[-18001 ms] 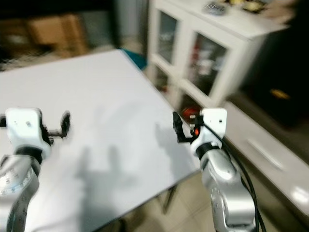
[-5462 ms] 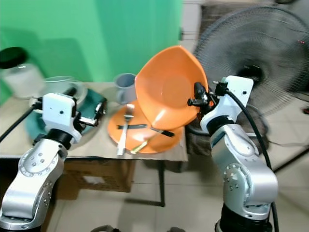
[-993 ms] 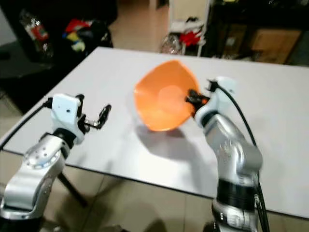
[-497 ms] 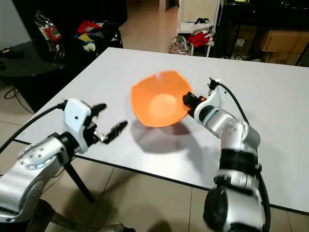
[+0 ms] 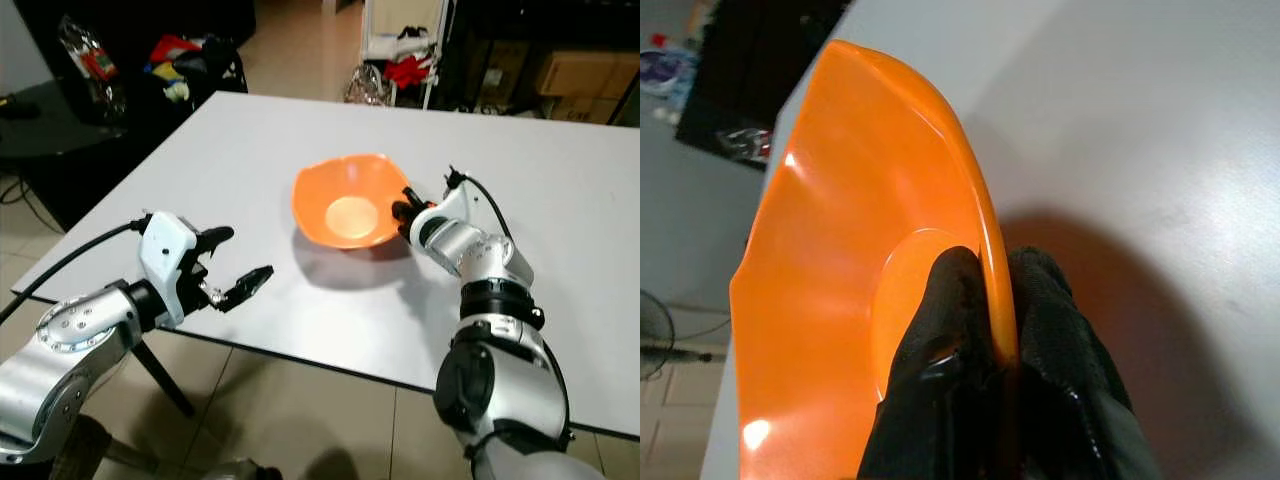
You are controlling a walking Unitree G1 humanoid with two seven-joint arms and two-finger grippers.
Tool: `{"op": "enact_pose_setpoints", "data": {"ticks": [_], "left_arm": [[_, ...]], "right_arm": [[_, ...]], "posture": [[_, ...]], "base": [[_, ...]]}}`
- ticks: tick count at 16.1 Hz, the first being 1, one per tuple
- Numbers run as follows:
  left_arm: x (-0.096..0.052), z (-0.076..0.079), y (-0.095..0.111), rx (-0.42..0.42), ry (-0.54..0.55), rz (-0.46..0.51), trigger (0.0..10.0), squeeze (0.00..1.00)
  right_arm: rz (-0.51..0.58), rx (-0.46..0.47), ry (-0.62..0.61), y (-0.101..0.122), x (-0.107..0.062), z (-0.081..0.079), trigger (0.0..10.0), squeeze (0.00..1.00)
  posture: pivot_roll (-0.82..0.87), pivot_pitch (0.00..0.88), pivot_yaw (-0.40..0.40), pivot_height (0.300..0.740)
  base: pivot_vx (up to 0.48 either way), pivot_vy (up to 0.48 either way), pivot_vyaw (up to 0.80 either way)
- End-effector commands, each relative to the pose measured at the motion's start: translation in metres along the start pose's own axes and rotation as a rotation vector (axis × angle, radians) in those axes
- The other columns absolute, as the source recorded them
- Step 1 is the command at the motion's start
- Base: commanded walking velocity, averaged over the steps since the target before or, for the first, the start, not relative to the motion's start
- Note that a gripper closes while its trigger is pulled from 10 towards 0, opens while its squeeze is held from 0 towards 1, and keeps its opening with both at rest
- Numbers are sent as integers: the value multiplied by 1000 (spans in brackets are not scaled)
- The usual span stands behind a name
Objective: Setting the table
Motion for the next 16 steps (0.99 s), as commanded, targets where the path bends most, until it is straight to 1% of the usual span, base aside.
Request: {"op": "enact_pose_setpoints", "data": {"ticks": [1,3,7,9,13,16], "left_arm": [[-3,0,5,21,-1,2,10000,0],[-3,1,5,20,-6,-1,10000,0],[-2,1,6,29,-10,-3,10000,0],[-2,1,7,32,-12,-7,10000,0],[-2,2,7,37,-22,-17,10000,0],[-4,2,6,62,-17,-27,10000,0]], "right_arm": [[43,13,15,15,0,-8,10000,0],[46,28,-6,16,1,-3,10000,0],[85,78,-46,19,3,9,10000,0],[96,89,-52,18,5,11,10000,0],[137,117,-67,20,9,10,10000,0],[145,117,-46,19,13,-1,10000,0]], "posture": [[11,0,73,740],[11,0,75,740],[10,0,85,740],[14,0,95,740],[23,0,106,740],[41,0,97,740]], "base": [[0,0,0],[0,0,0],[0,0,0],[0,0,0],[0,0,0],[0,0,0]]}}
Point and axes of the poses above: a point about 5 cm out from each wrist's last joint towards the gripper, its own x axis pointing out of the wrist towards the gripper, its own y axis along the axis of the wrist's last joint, z = x × y, the point moved 6 cm from there along x, pointing out of the wrist towards the gripper, and after that the axes turned 11 degrees about -x, right-handed, at the moved point
